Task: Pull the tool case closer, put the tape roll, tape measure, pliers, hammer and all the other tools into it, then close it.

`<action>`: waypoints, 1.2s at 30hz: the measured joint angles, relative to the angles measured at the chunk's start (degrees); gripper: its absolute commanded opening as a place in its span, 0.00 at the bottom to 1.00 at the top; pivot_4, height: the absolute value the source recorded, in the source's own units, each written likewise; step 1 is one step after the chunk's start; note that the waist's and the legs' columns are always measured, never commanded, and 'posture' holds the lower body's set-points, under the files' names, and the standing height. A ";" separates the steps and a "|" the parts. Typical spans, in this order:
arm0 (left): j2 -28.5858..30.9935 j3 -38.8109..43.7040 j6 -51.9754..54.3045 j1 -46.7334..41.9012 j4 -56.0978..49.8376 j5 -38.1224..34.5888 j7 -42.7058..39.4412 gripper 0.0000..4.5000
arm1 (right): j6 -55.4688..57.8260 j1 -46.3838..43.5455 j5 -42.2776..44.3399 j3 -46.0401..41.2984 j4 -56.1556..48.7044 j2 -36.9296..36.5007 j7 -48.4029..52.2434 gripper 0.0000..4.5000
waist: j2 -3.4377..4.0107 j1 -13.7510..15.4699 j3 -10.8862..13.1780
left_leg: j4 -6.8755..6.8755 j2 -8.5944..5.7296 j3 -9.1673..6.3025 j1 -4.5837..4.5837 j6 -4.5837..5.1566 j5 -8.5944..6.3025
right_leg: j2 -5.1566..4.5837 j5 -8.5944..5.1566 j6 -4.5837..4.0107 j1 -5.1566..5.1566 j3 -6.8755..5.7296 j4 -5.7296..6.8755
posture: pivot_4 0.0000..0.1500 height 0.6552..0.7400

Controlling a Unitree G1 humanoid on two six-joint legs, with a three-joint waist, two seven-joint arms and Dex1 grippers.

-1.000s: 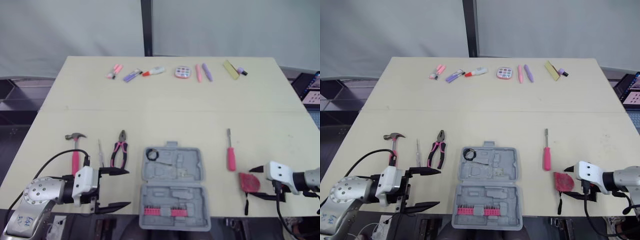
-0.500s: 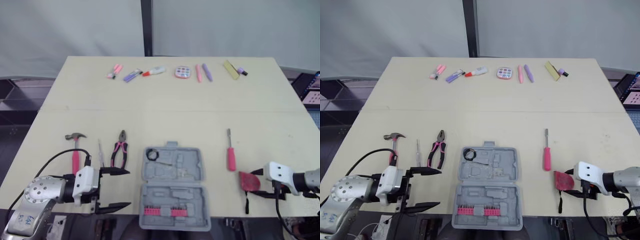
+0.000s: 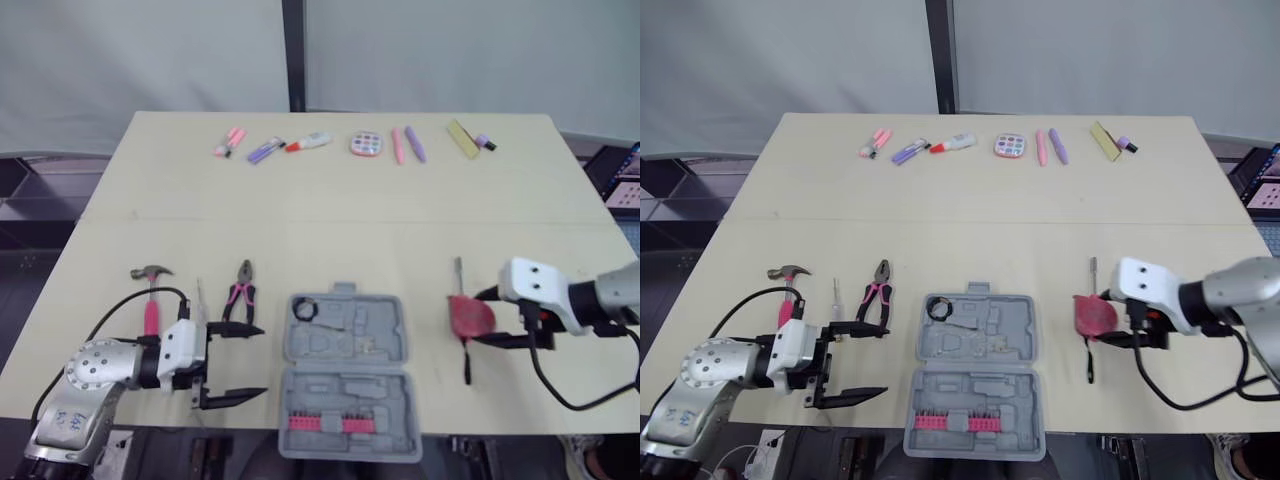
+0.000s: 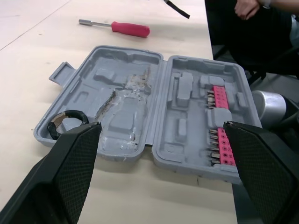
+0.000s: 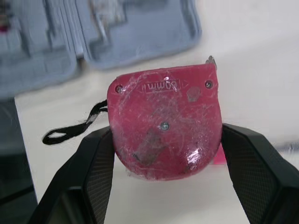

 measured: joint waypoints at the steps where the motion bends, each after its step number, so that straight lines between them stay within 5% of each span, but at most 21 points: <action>1: -0.07 -0.12 -0.04 -0.07 0.00 0.07 0.13 1.00 | 1.87 -1.64 -0.05 1.47 -0.79 0.15 -0.18 0.66 | 0.00 0.01 0.00 | 0.00 0.00 0.00 -0.02 0.00 0.00 | 0.00 0.00 0.00 -0.02 0.00 0.01 | 1.00 0.69; 18: -3.18 -1.70 -1.31 -1.12 1.10 2.19 5.00 1.00 | 31.80 -29.32 -10.92 34.94 -7.37 13.72 -6.41 0.66 | -0.01 -0.39 0.01 | 0.00 -0.07 -0.03 -0.15 -0.06 0.01 | -0.09 0.00 0.00 -0.90 0.09 1.06 | 1.00 0.69; 36: -4.45 -1.94 -9.15 1.36 7.49 4.27 4.56 1.00 | 34.11 -36.77 -15.93 46.94 1.45 21.26 -11.92 0.66 | -0.05 -1.13 0.00 | 0.02 -0.16 -0.09 -0.16 -0.10 0.02 | -0.19 0.00 -0.01 -1.17 0.01 1.63 | 1.00 0.69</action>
